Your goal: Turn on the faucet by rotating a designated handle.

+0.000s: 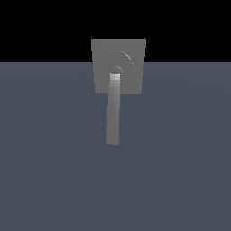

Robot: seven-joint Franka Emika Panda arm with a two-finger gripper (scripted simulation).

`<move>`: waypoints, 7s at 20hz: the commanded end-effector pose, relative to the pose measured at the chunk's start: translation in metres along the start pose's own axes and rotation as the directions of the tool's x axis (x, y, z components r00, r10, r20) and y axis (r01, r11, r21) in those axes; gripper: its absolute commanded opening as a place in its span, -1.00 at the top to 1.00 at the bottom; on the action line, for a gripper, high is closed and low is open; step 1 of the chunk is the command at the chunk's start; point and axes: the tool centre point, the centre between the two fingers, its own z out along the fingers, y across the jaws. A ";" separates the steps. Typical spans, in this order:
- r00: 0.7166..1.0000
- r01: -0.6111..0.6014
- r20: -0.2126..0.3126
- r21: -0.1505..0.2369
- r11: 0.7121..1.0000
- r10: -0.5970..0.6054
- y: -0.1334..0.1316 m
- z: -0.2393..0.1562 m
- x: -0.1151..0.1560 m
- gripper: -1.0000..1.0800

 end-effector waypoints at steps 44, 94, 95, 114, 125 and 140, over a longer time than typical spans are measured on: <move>0.859 0.388 0.136 -0.803 0.453 -0.494 -0.002 -0.091 0.008 1.00; -0.218 0.562 -0.277 0.749 0.352 0.936 -0.249 0.138 0.162 1.00; -0.234 0.530 -0.343 0.740 0.415 0.910 -0.244 0.153 0.166 1.00; -0.112 0.007 -0.987 0.112 0.994 0.112 -0.093 0.362 0.179 1.00; -0.072 -0.025 -0.997 0.034 0.999 0.032 -0.076 0.376 0.175 1.00; -0.071 -0.025 -0.997 0.033 0.999 0.031 -0.019 0.374 0.173 1.00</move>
